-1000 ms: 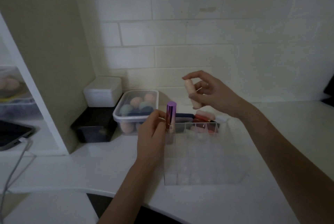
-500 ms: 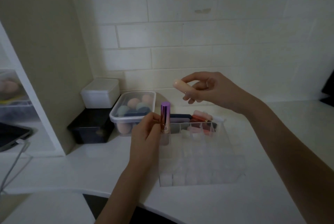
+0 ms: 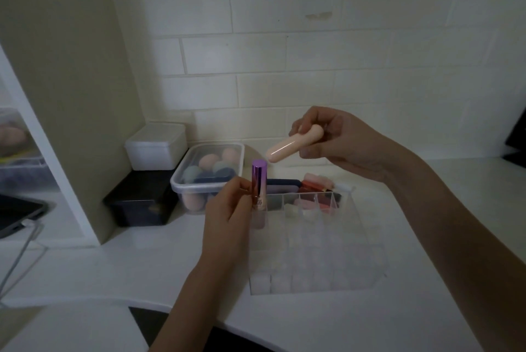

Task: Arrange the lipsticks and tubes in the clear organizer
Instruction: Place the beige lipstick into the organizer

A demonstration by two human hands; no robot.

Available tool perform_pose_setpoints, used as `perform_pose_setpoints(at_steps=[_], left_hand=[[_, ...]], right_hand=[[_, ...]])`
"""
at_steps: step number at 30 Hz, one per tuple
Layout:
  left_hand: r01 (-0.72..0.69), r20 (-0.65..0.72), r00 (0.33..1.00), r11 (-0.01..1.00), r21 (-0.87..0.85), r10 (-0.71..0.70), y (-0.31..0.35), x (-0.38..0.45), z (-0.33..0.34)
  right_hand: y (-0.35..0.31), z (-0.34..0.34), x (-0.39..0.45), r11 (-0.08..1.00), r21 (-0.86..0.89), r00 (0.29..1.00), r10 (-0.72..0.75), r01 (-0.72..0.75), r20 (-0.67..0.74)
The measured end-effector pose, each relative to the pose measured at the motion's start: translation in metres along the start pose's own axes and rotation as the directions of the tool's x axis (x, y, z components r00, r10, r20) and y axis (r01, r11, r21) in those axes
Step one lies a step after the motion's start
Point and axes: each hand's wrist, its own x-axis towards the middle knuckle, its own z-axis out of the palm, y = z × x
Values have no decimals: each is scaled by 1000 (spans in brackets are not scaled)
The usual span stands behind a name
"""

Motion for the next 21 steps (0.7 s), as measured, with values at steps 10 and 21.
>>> perform_pose_setpoints(at_steps=[10, 21], left_hand=[[-9, 5, 1000, 1000, 24, 9, 1, -1, -1], [-8, -17, 1000, 999, 32, 8, 4, -2, -1]], right_hand=[[3, -2, -5, 991, -16, 983, 134, -133, 123], [1, 9, 1, 980, -148, 991, 130, -130, -8]])
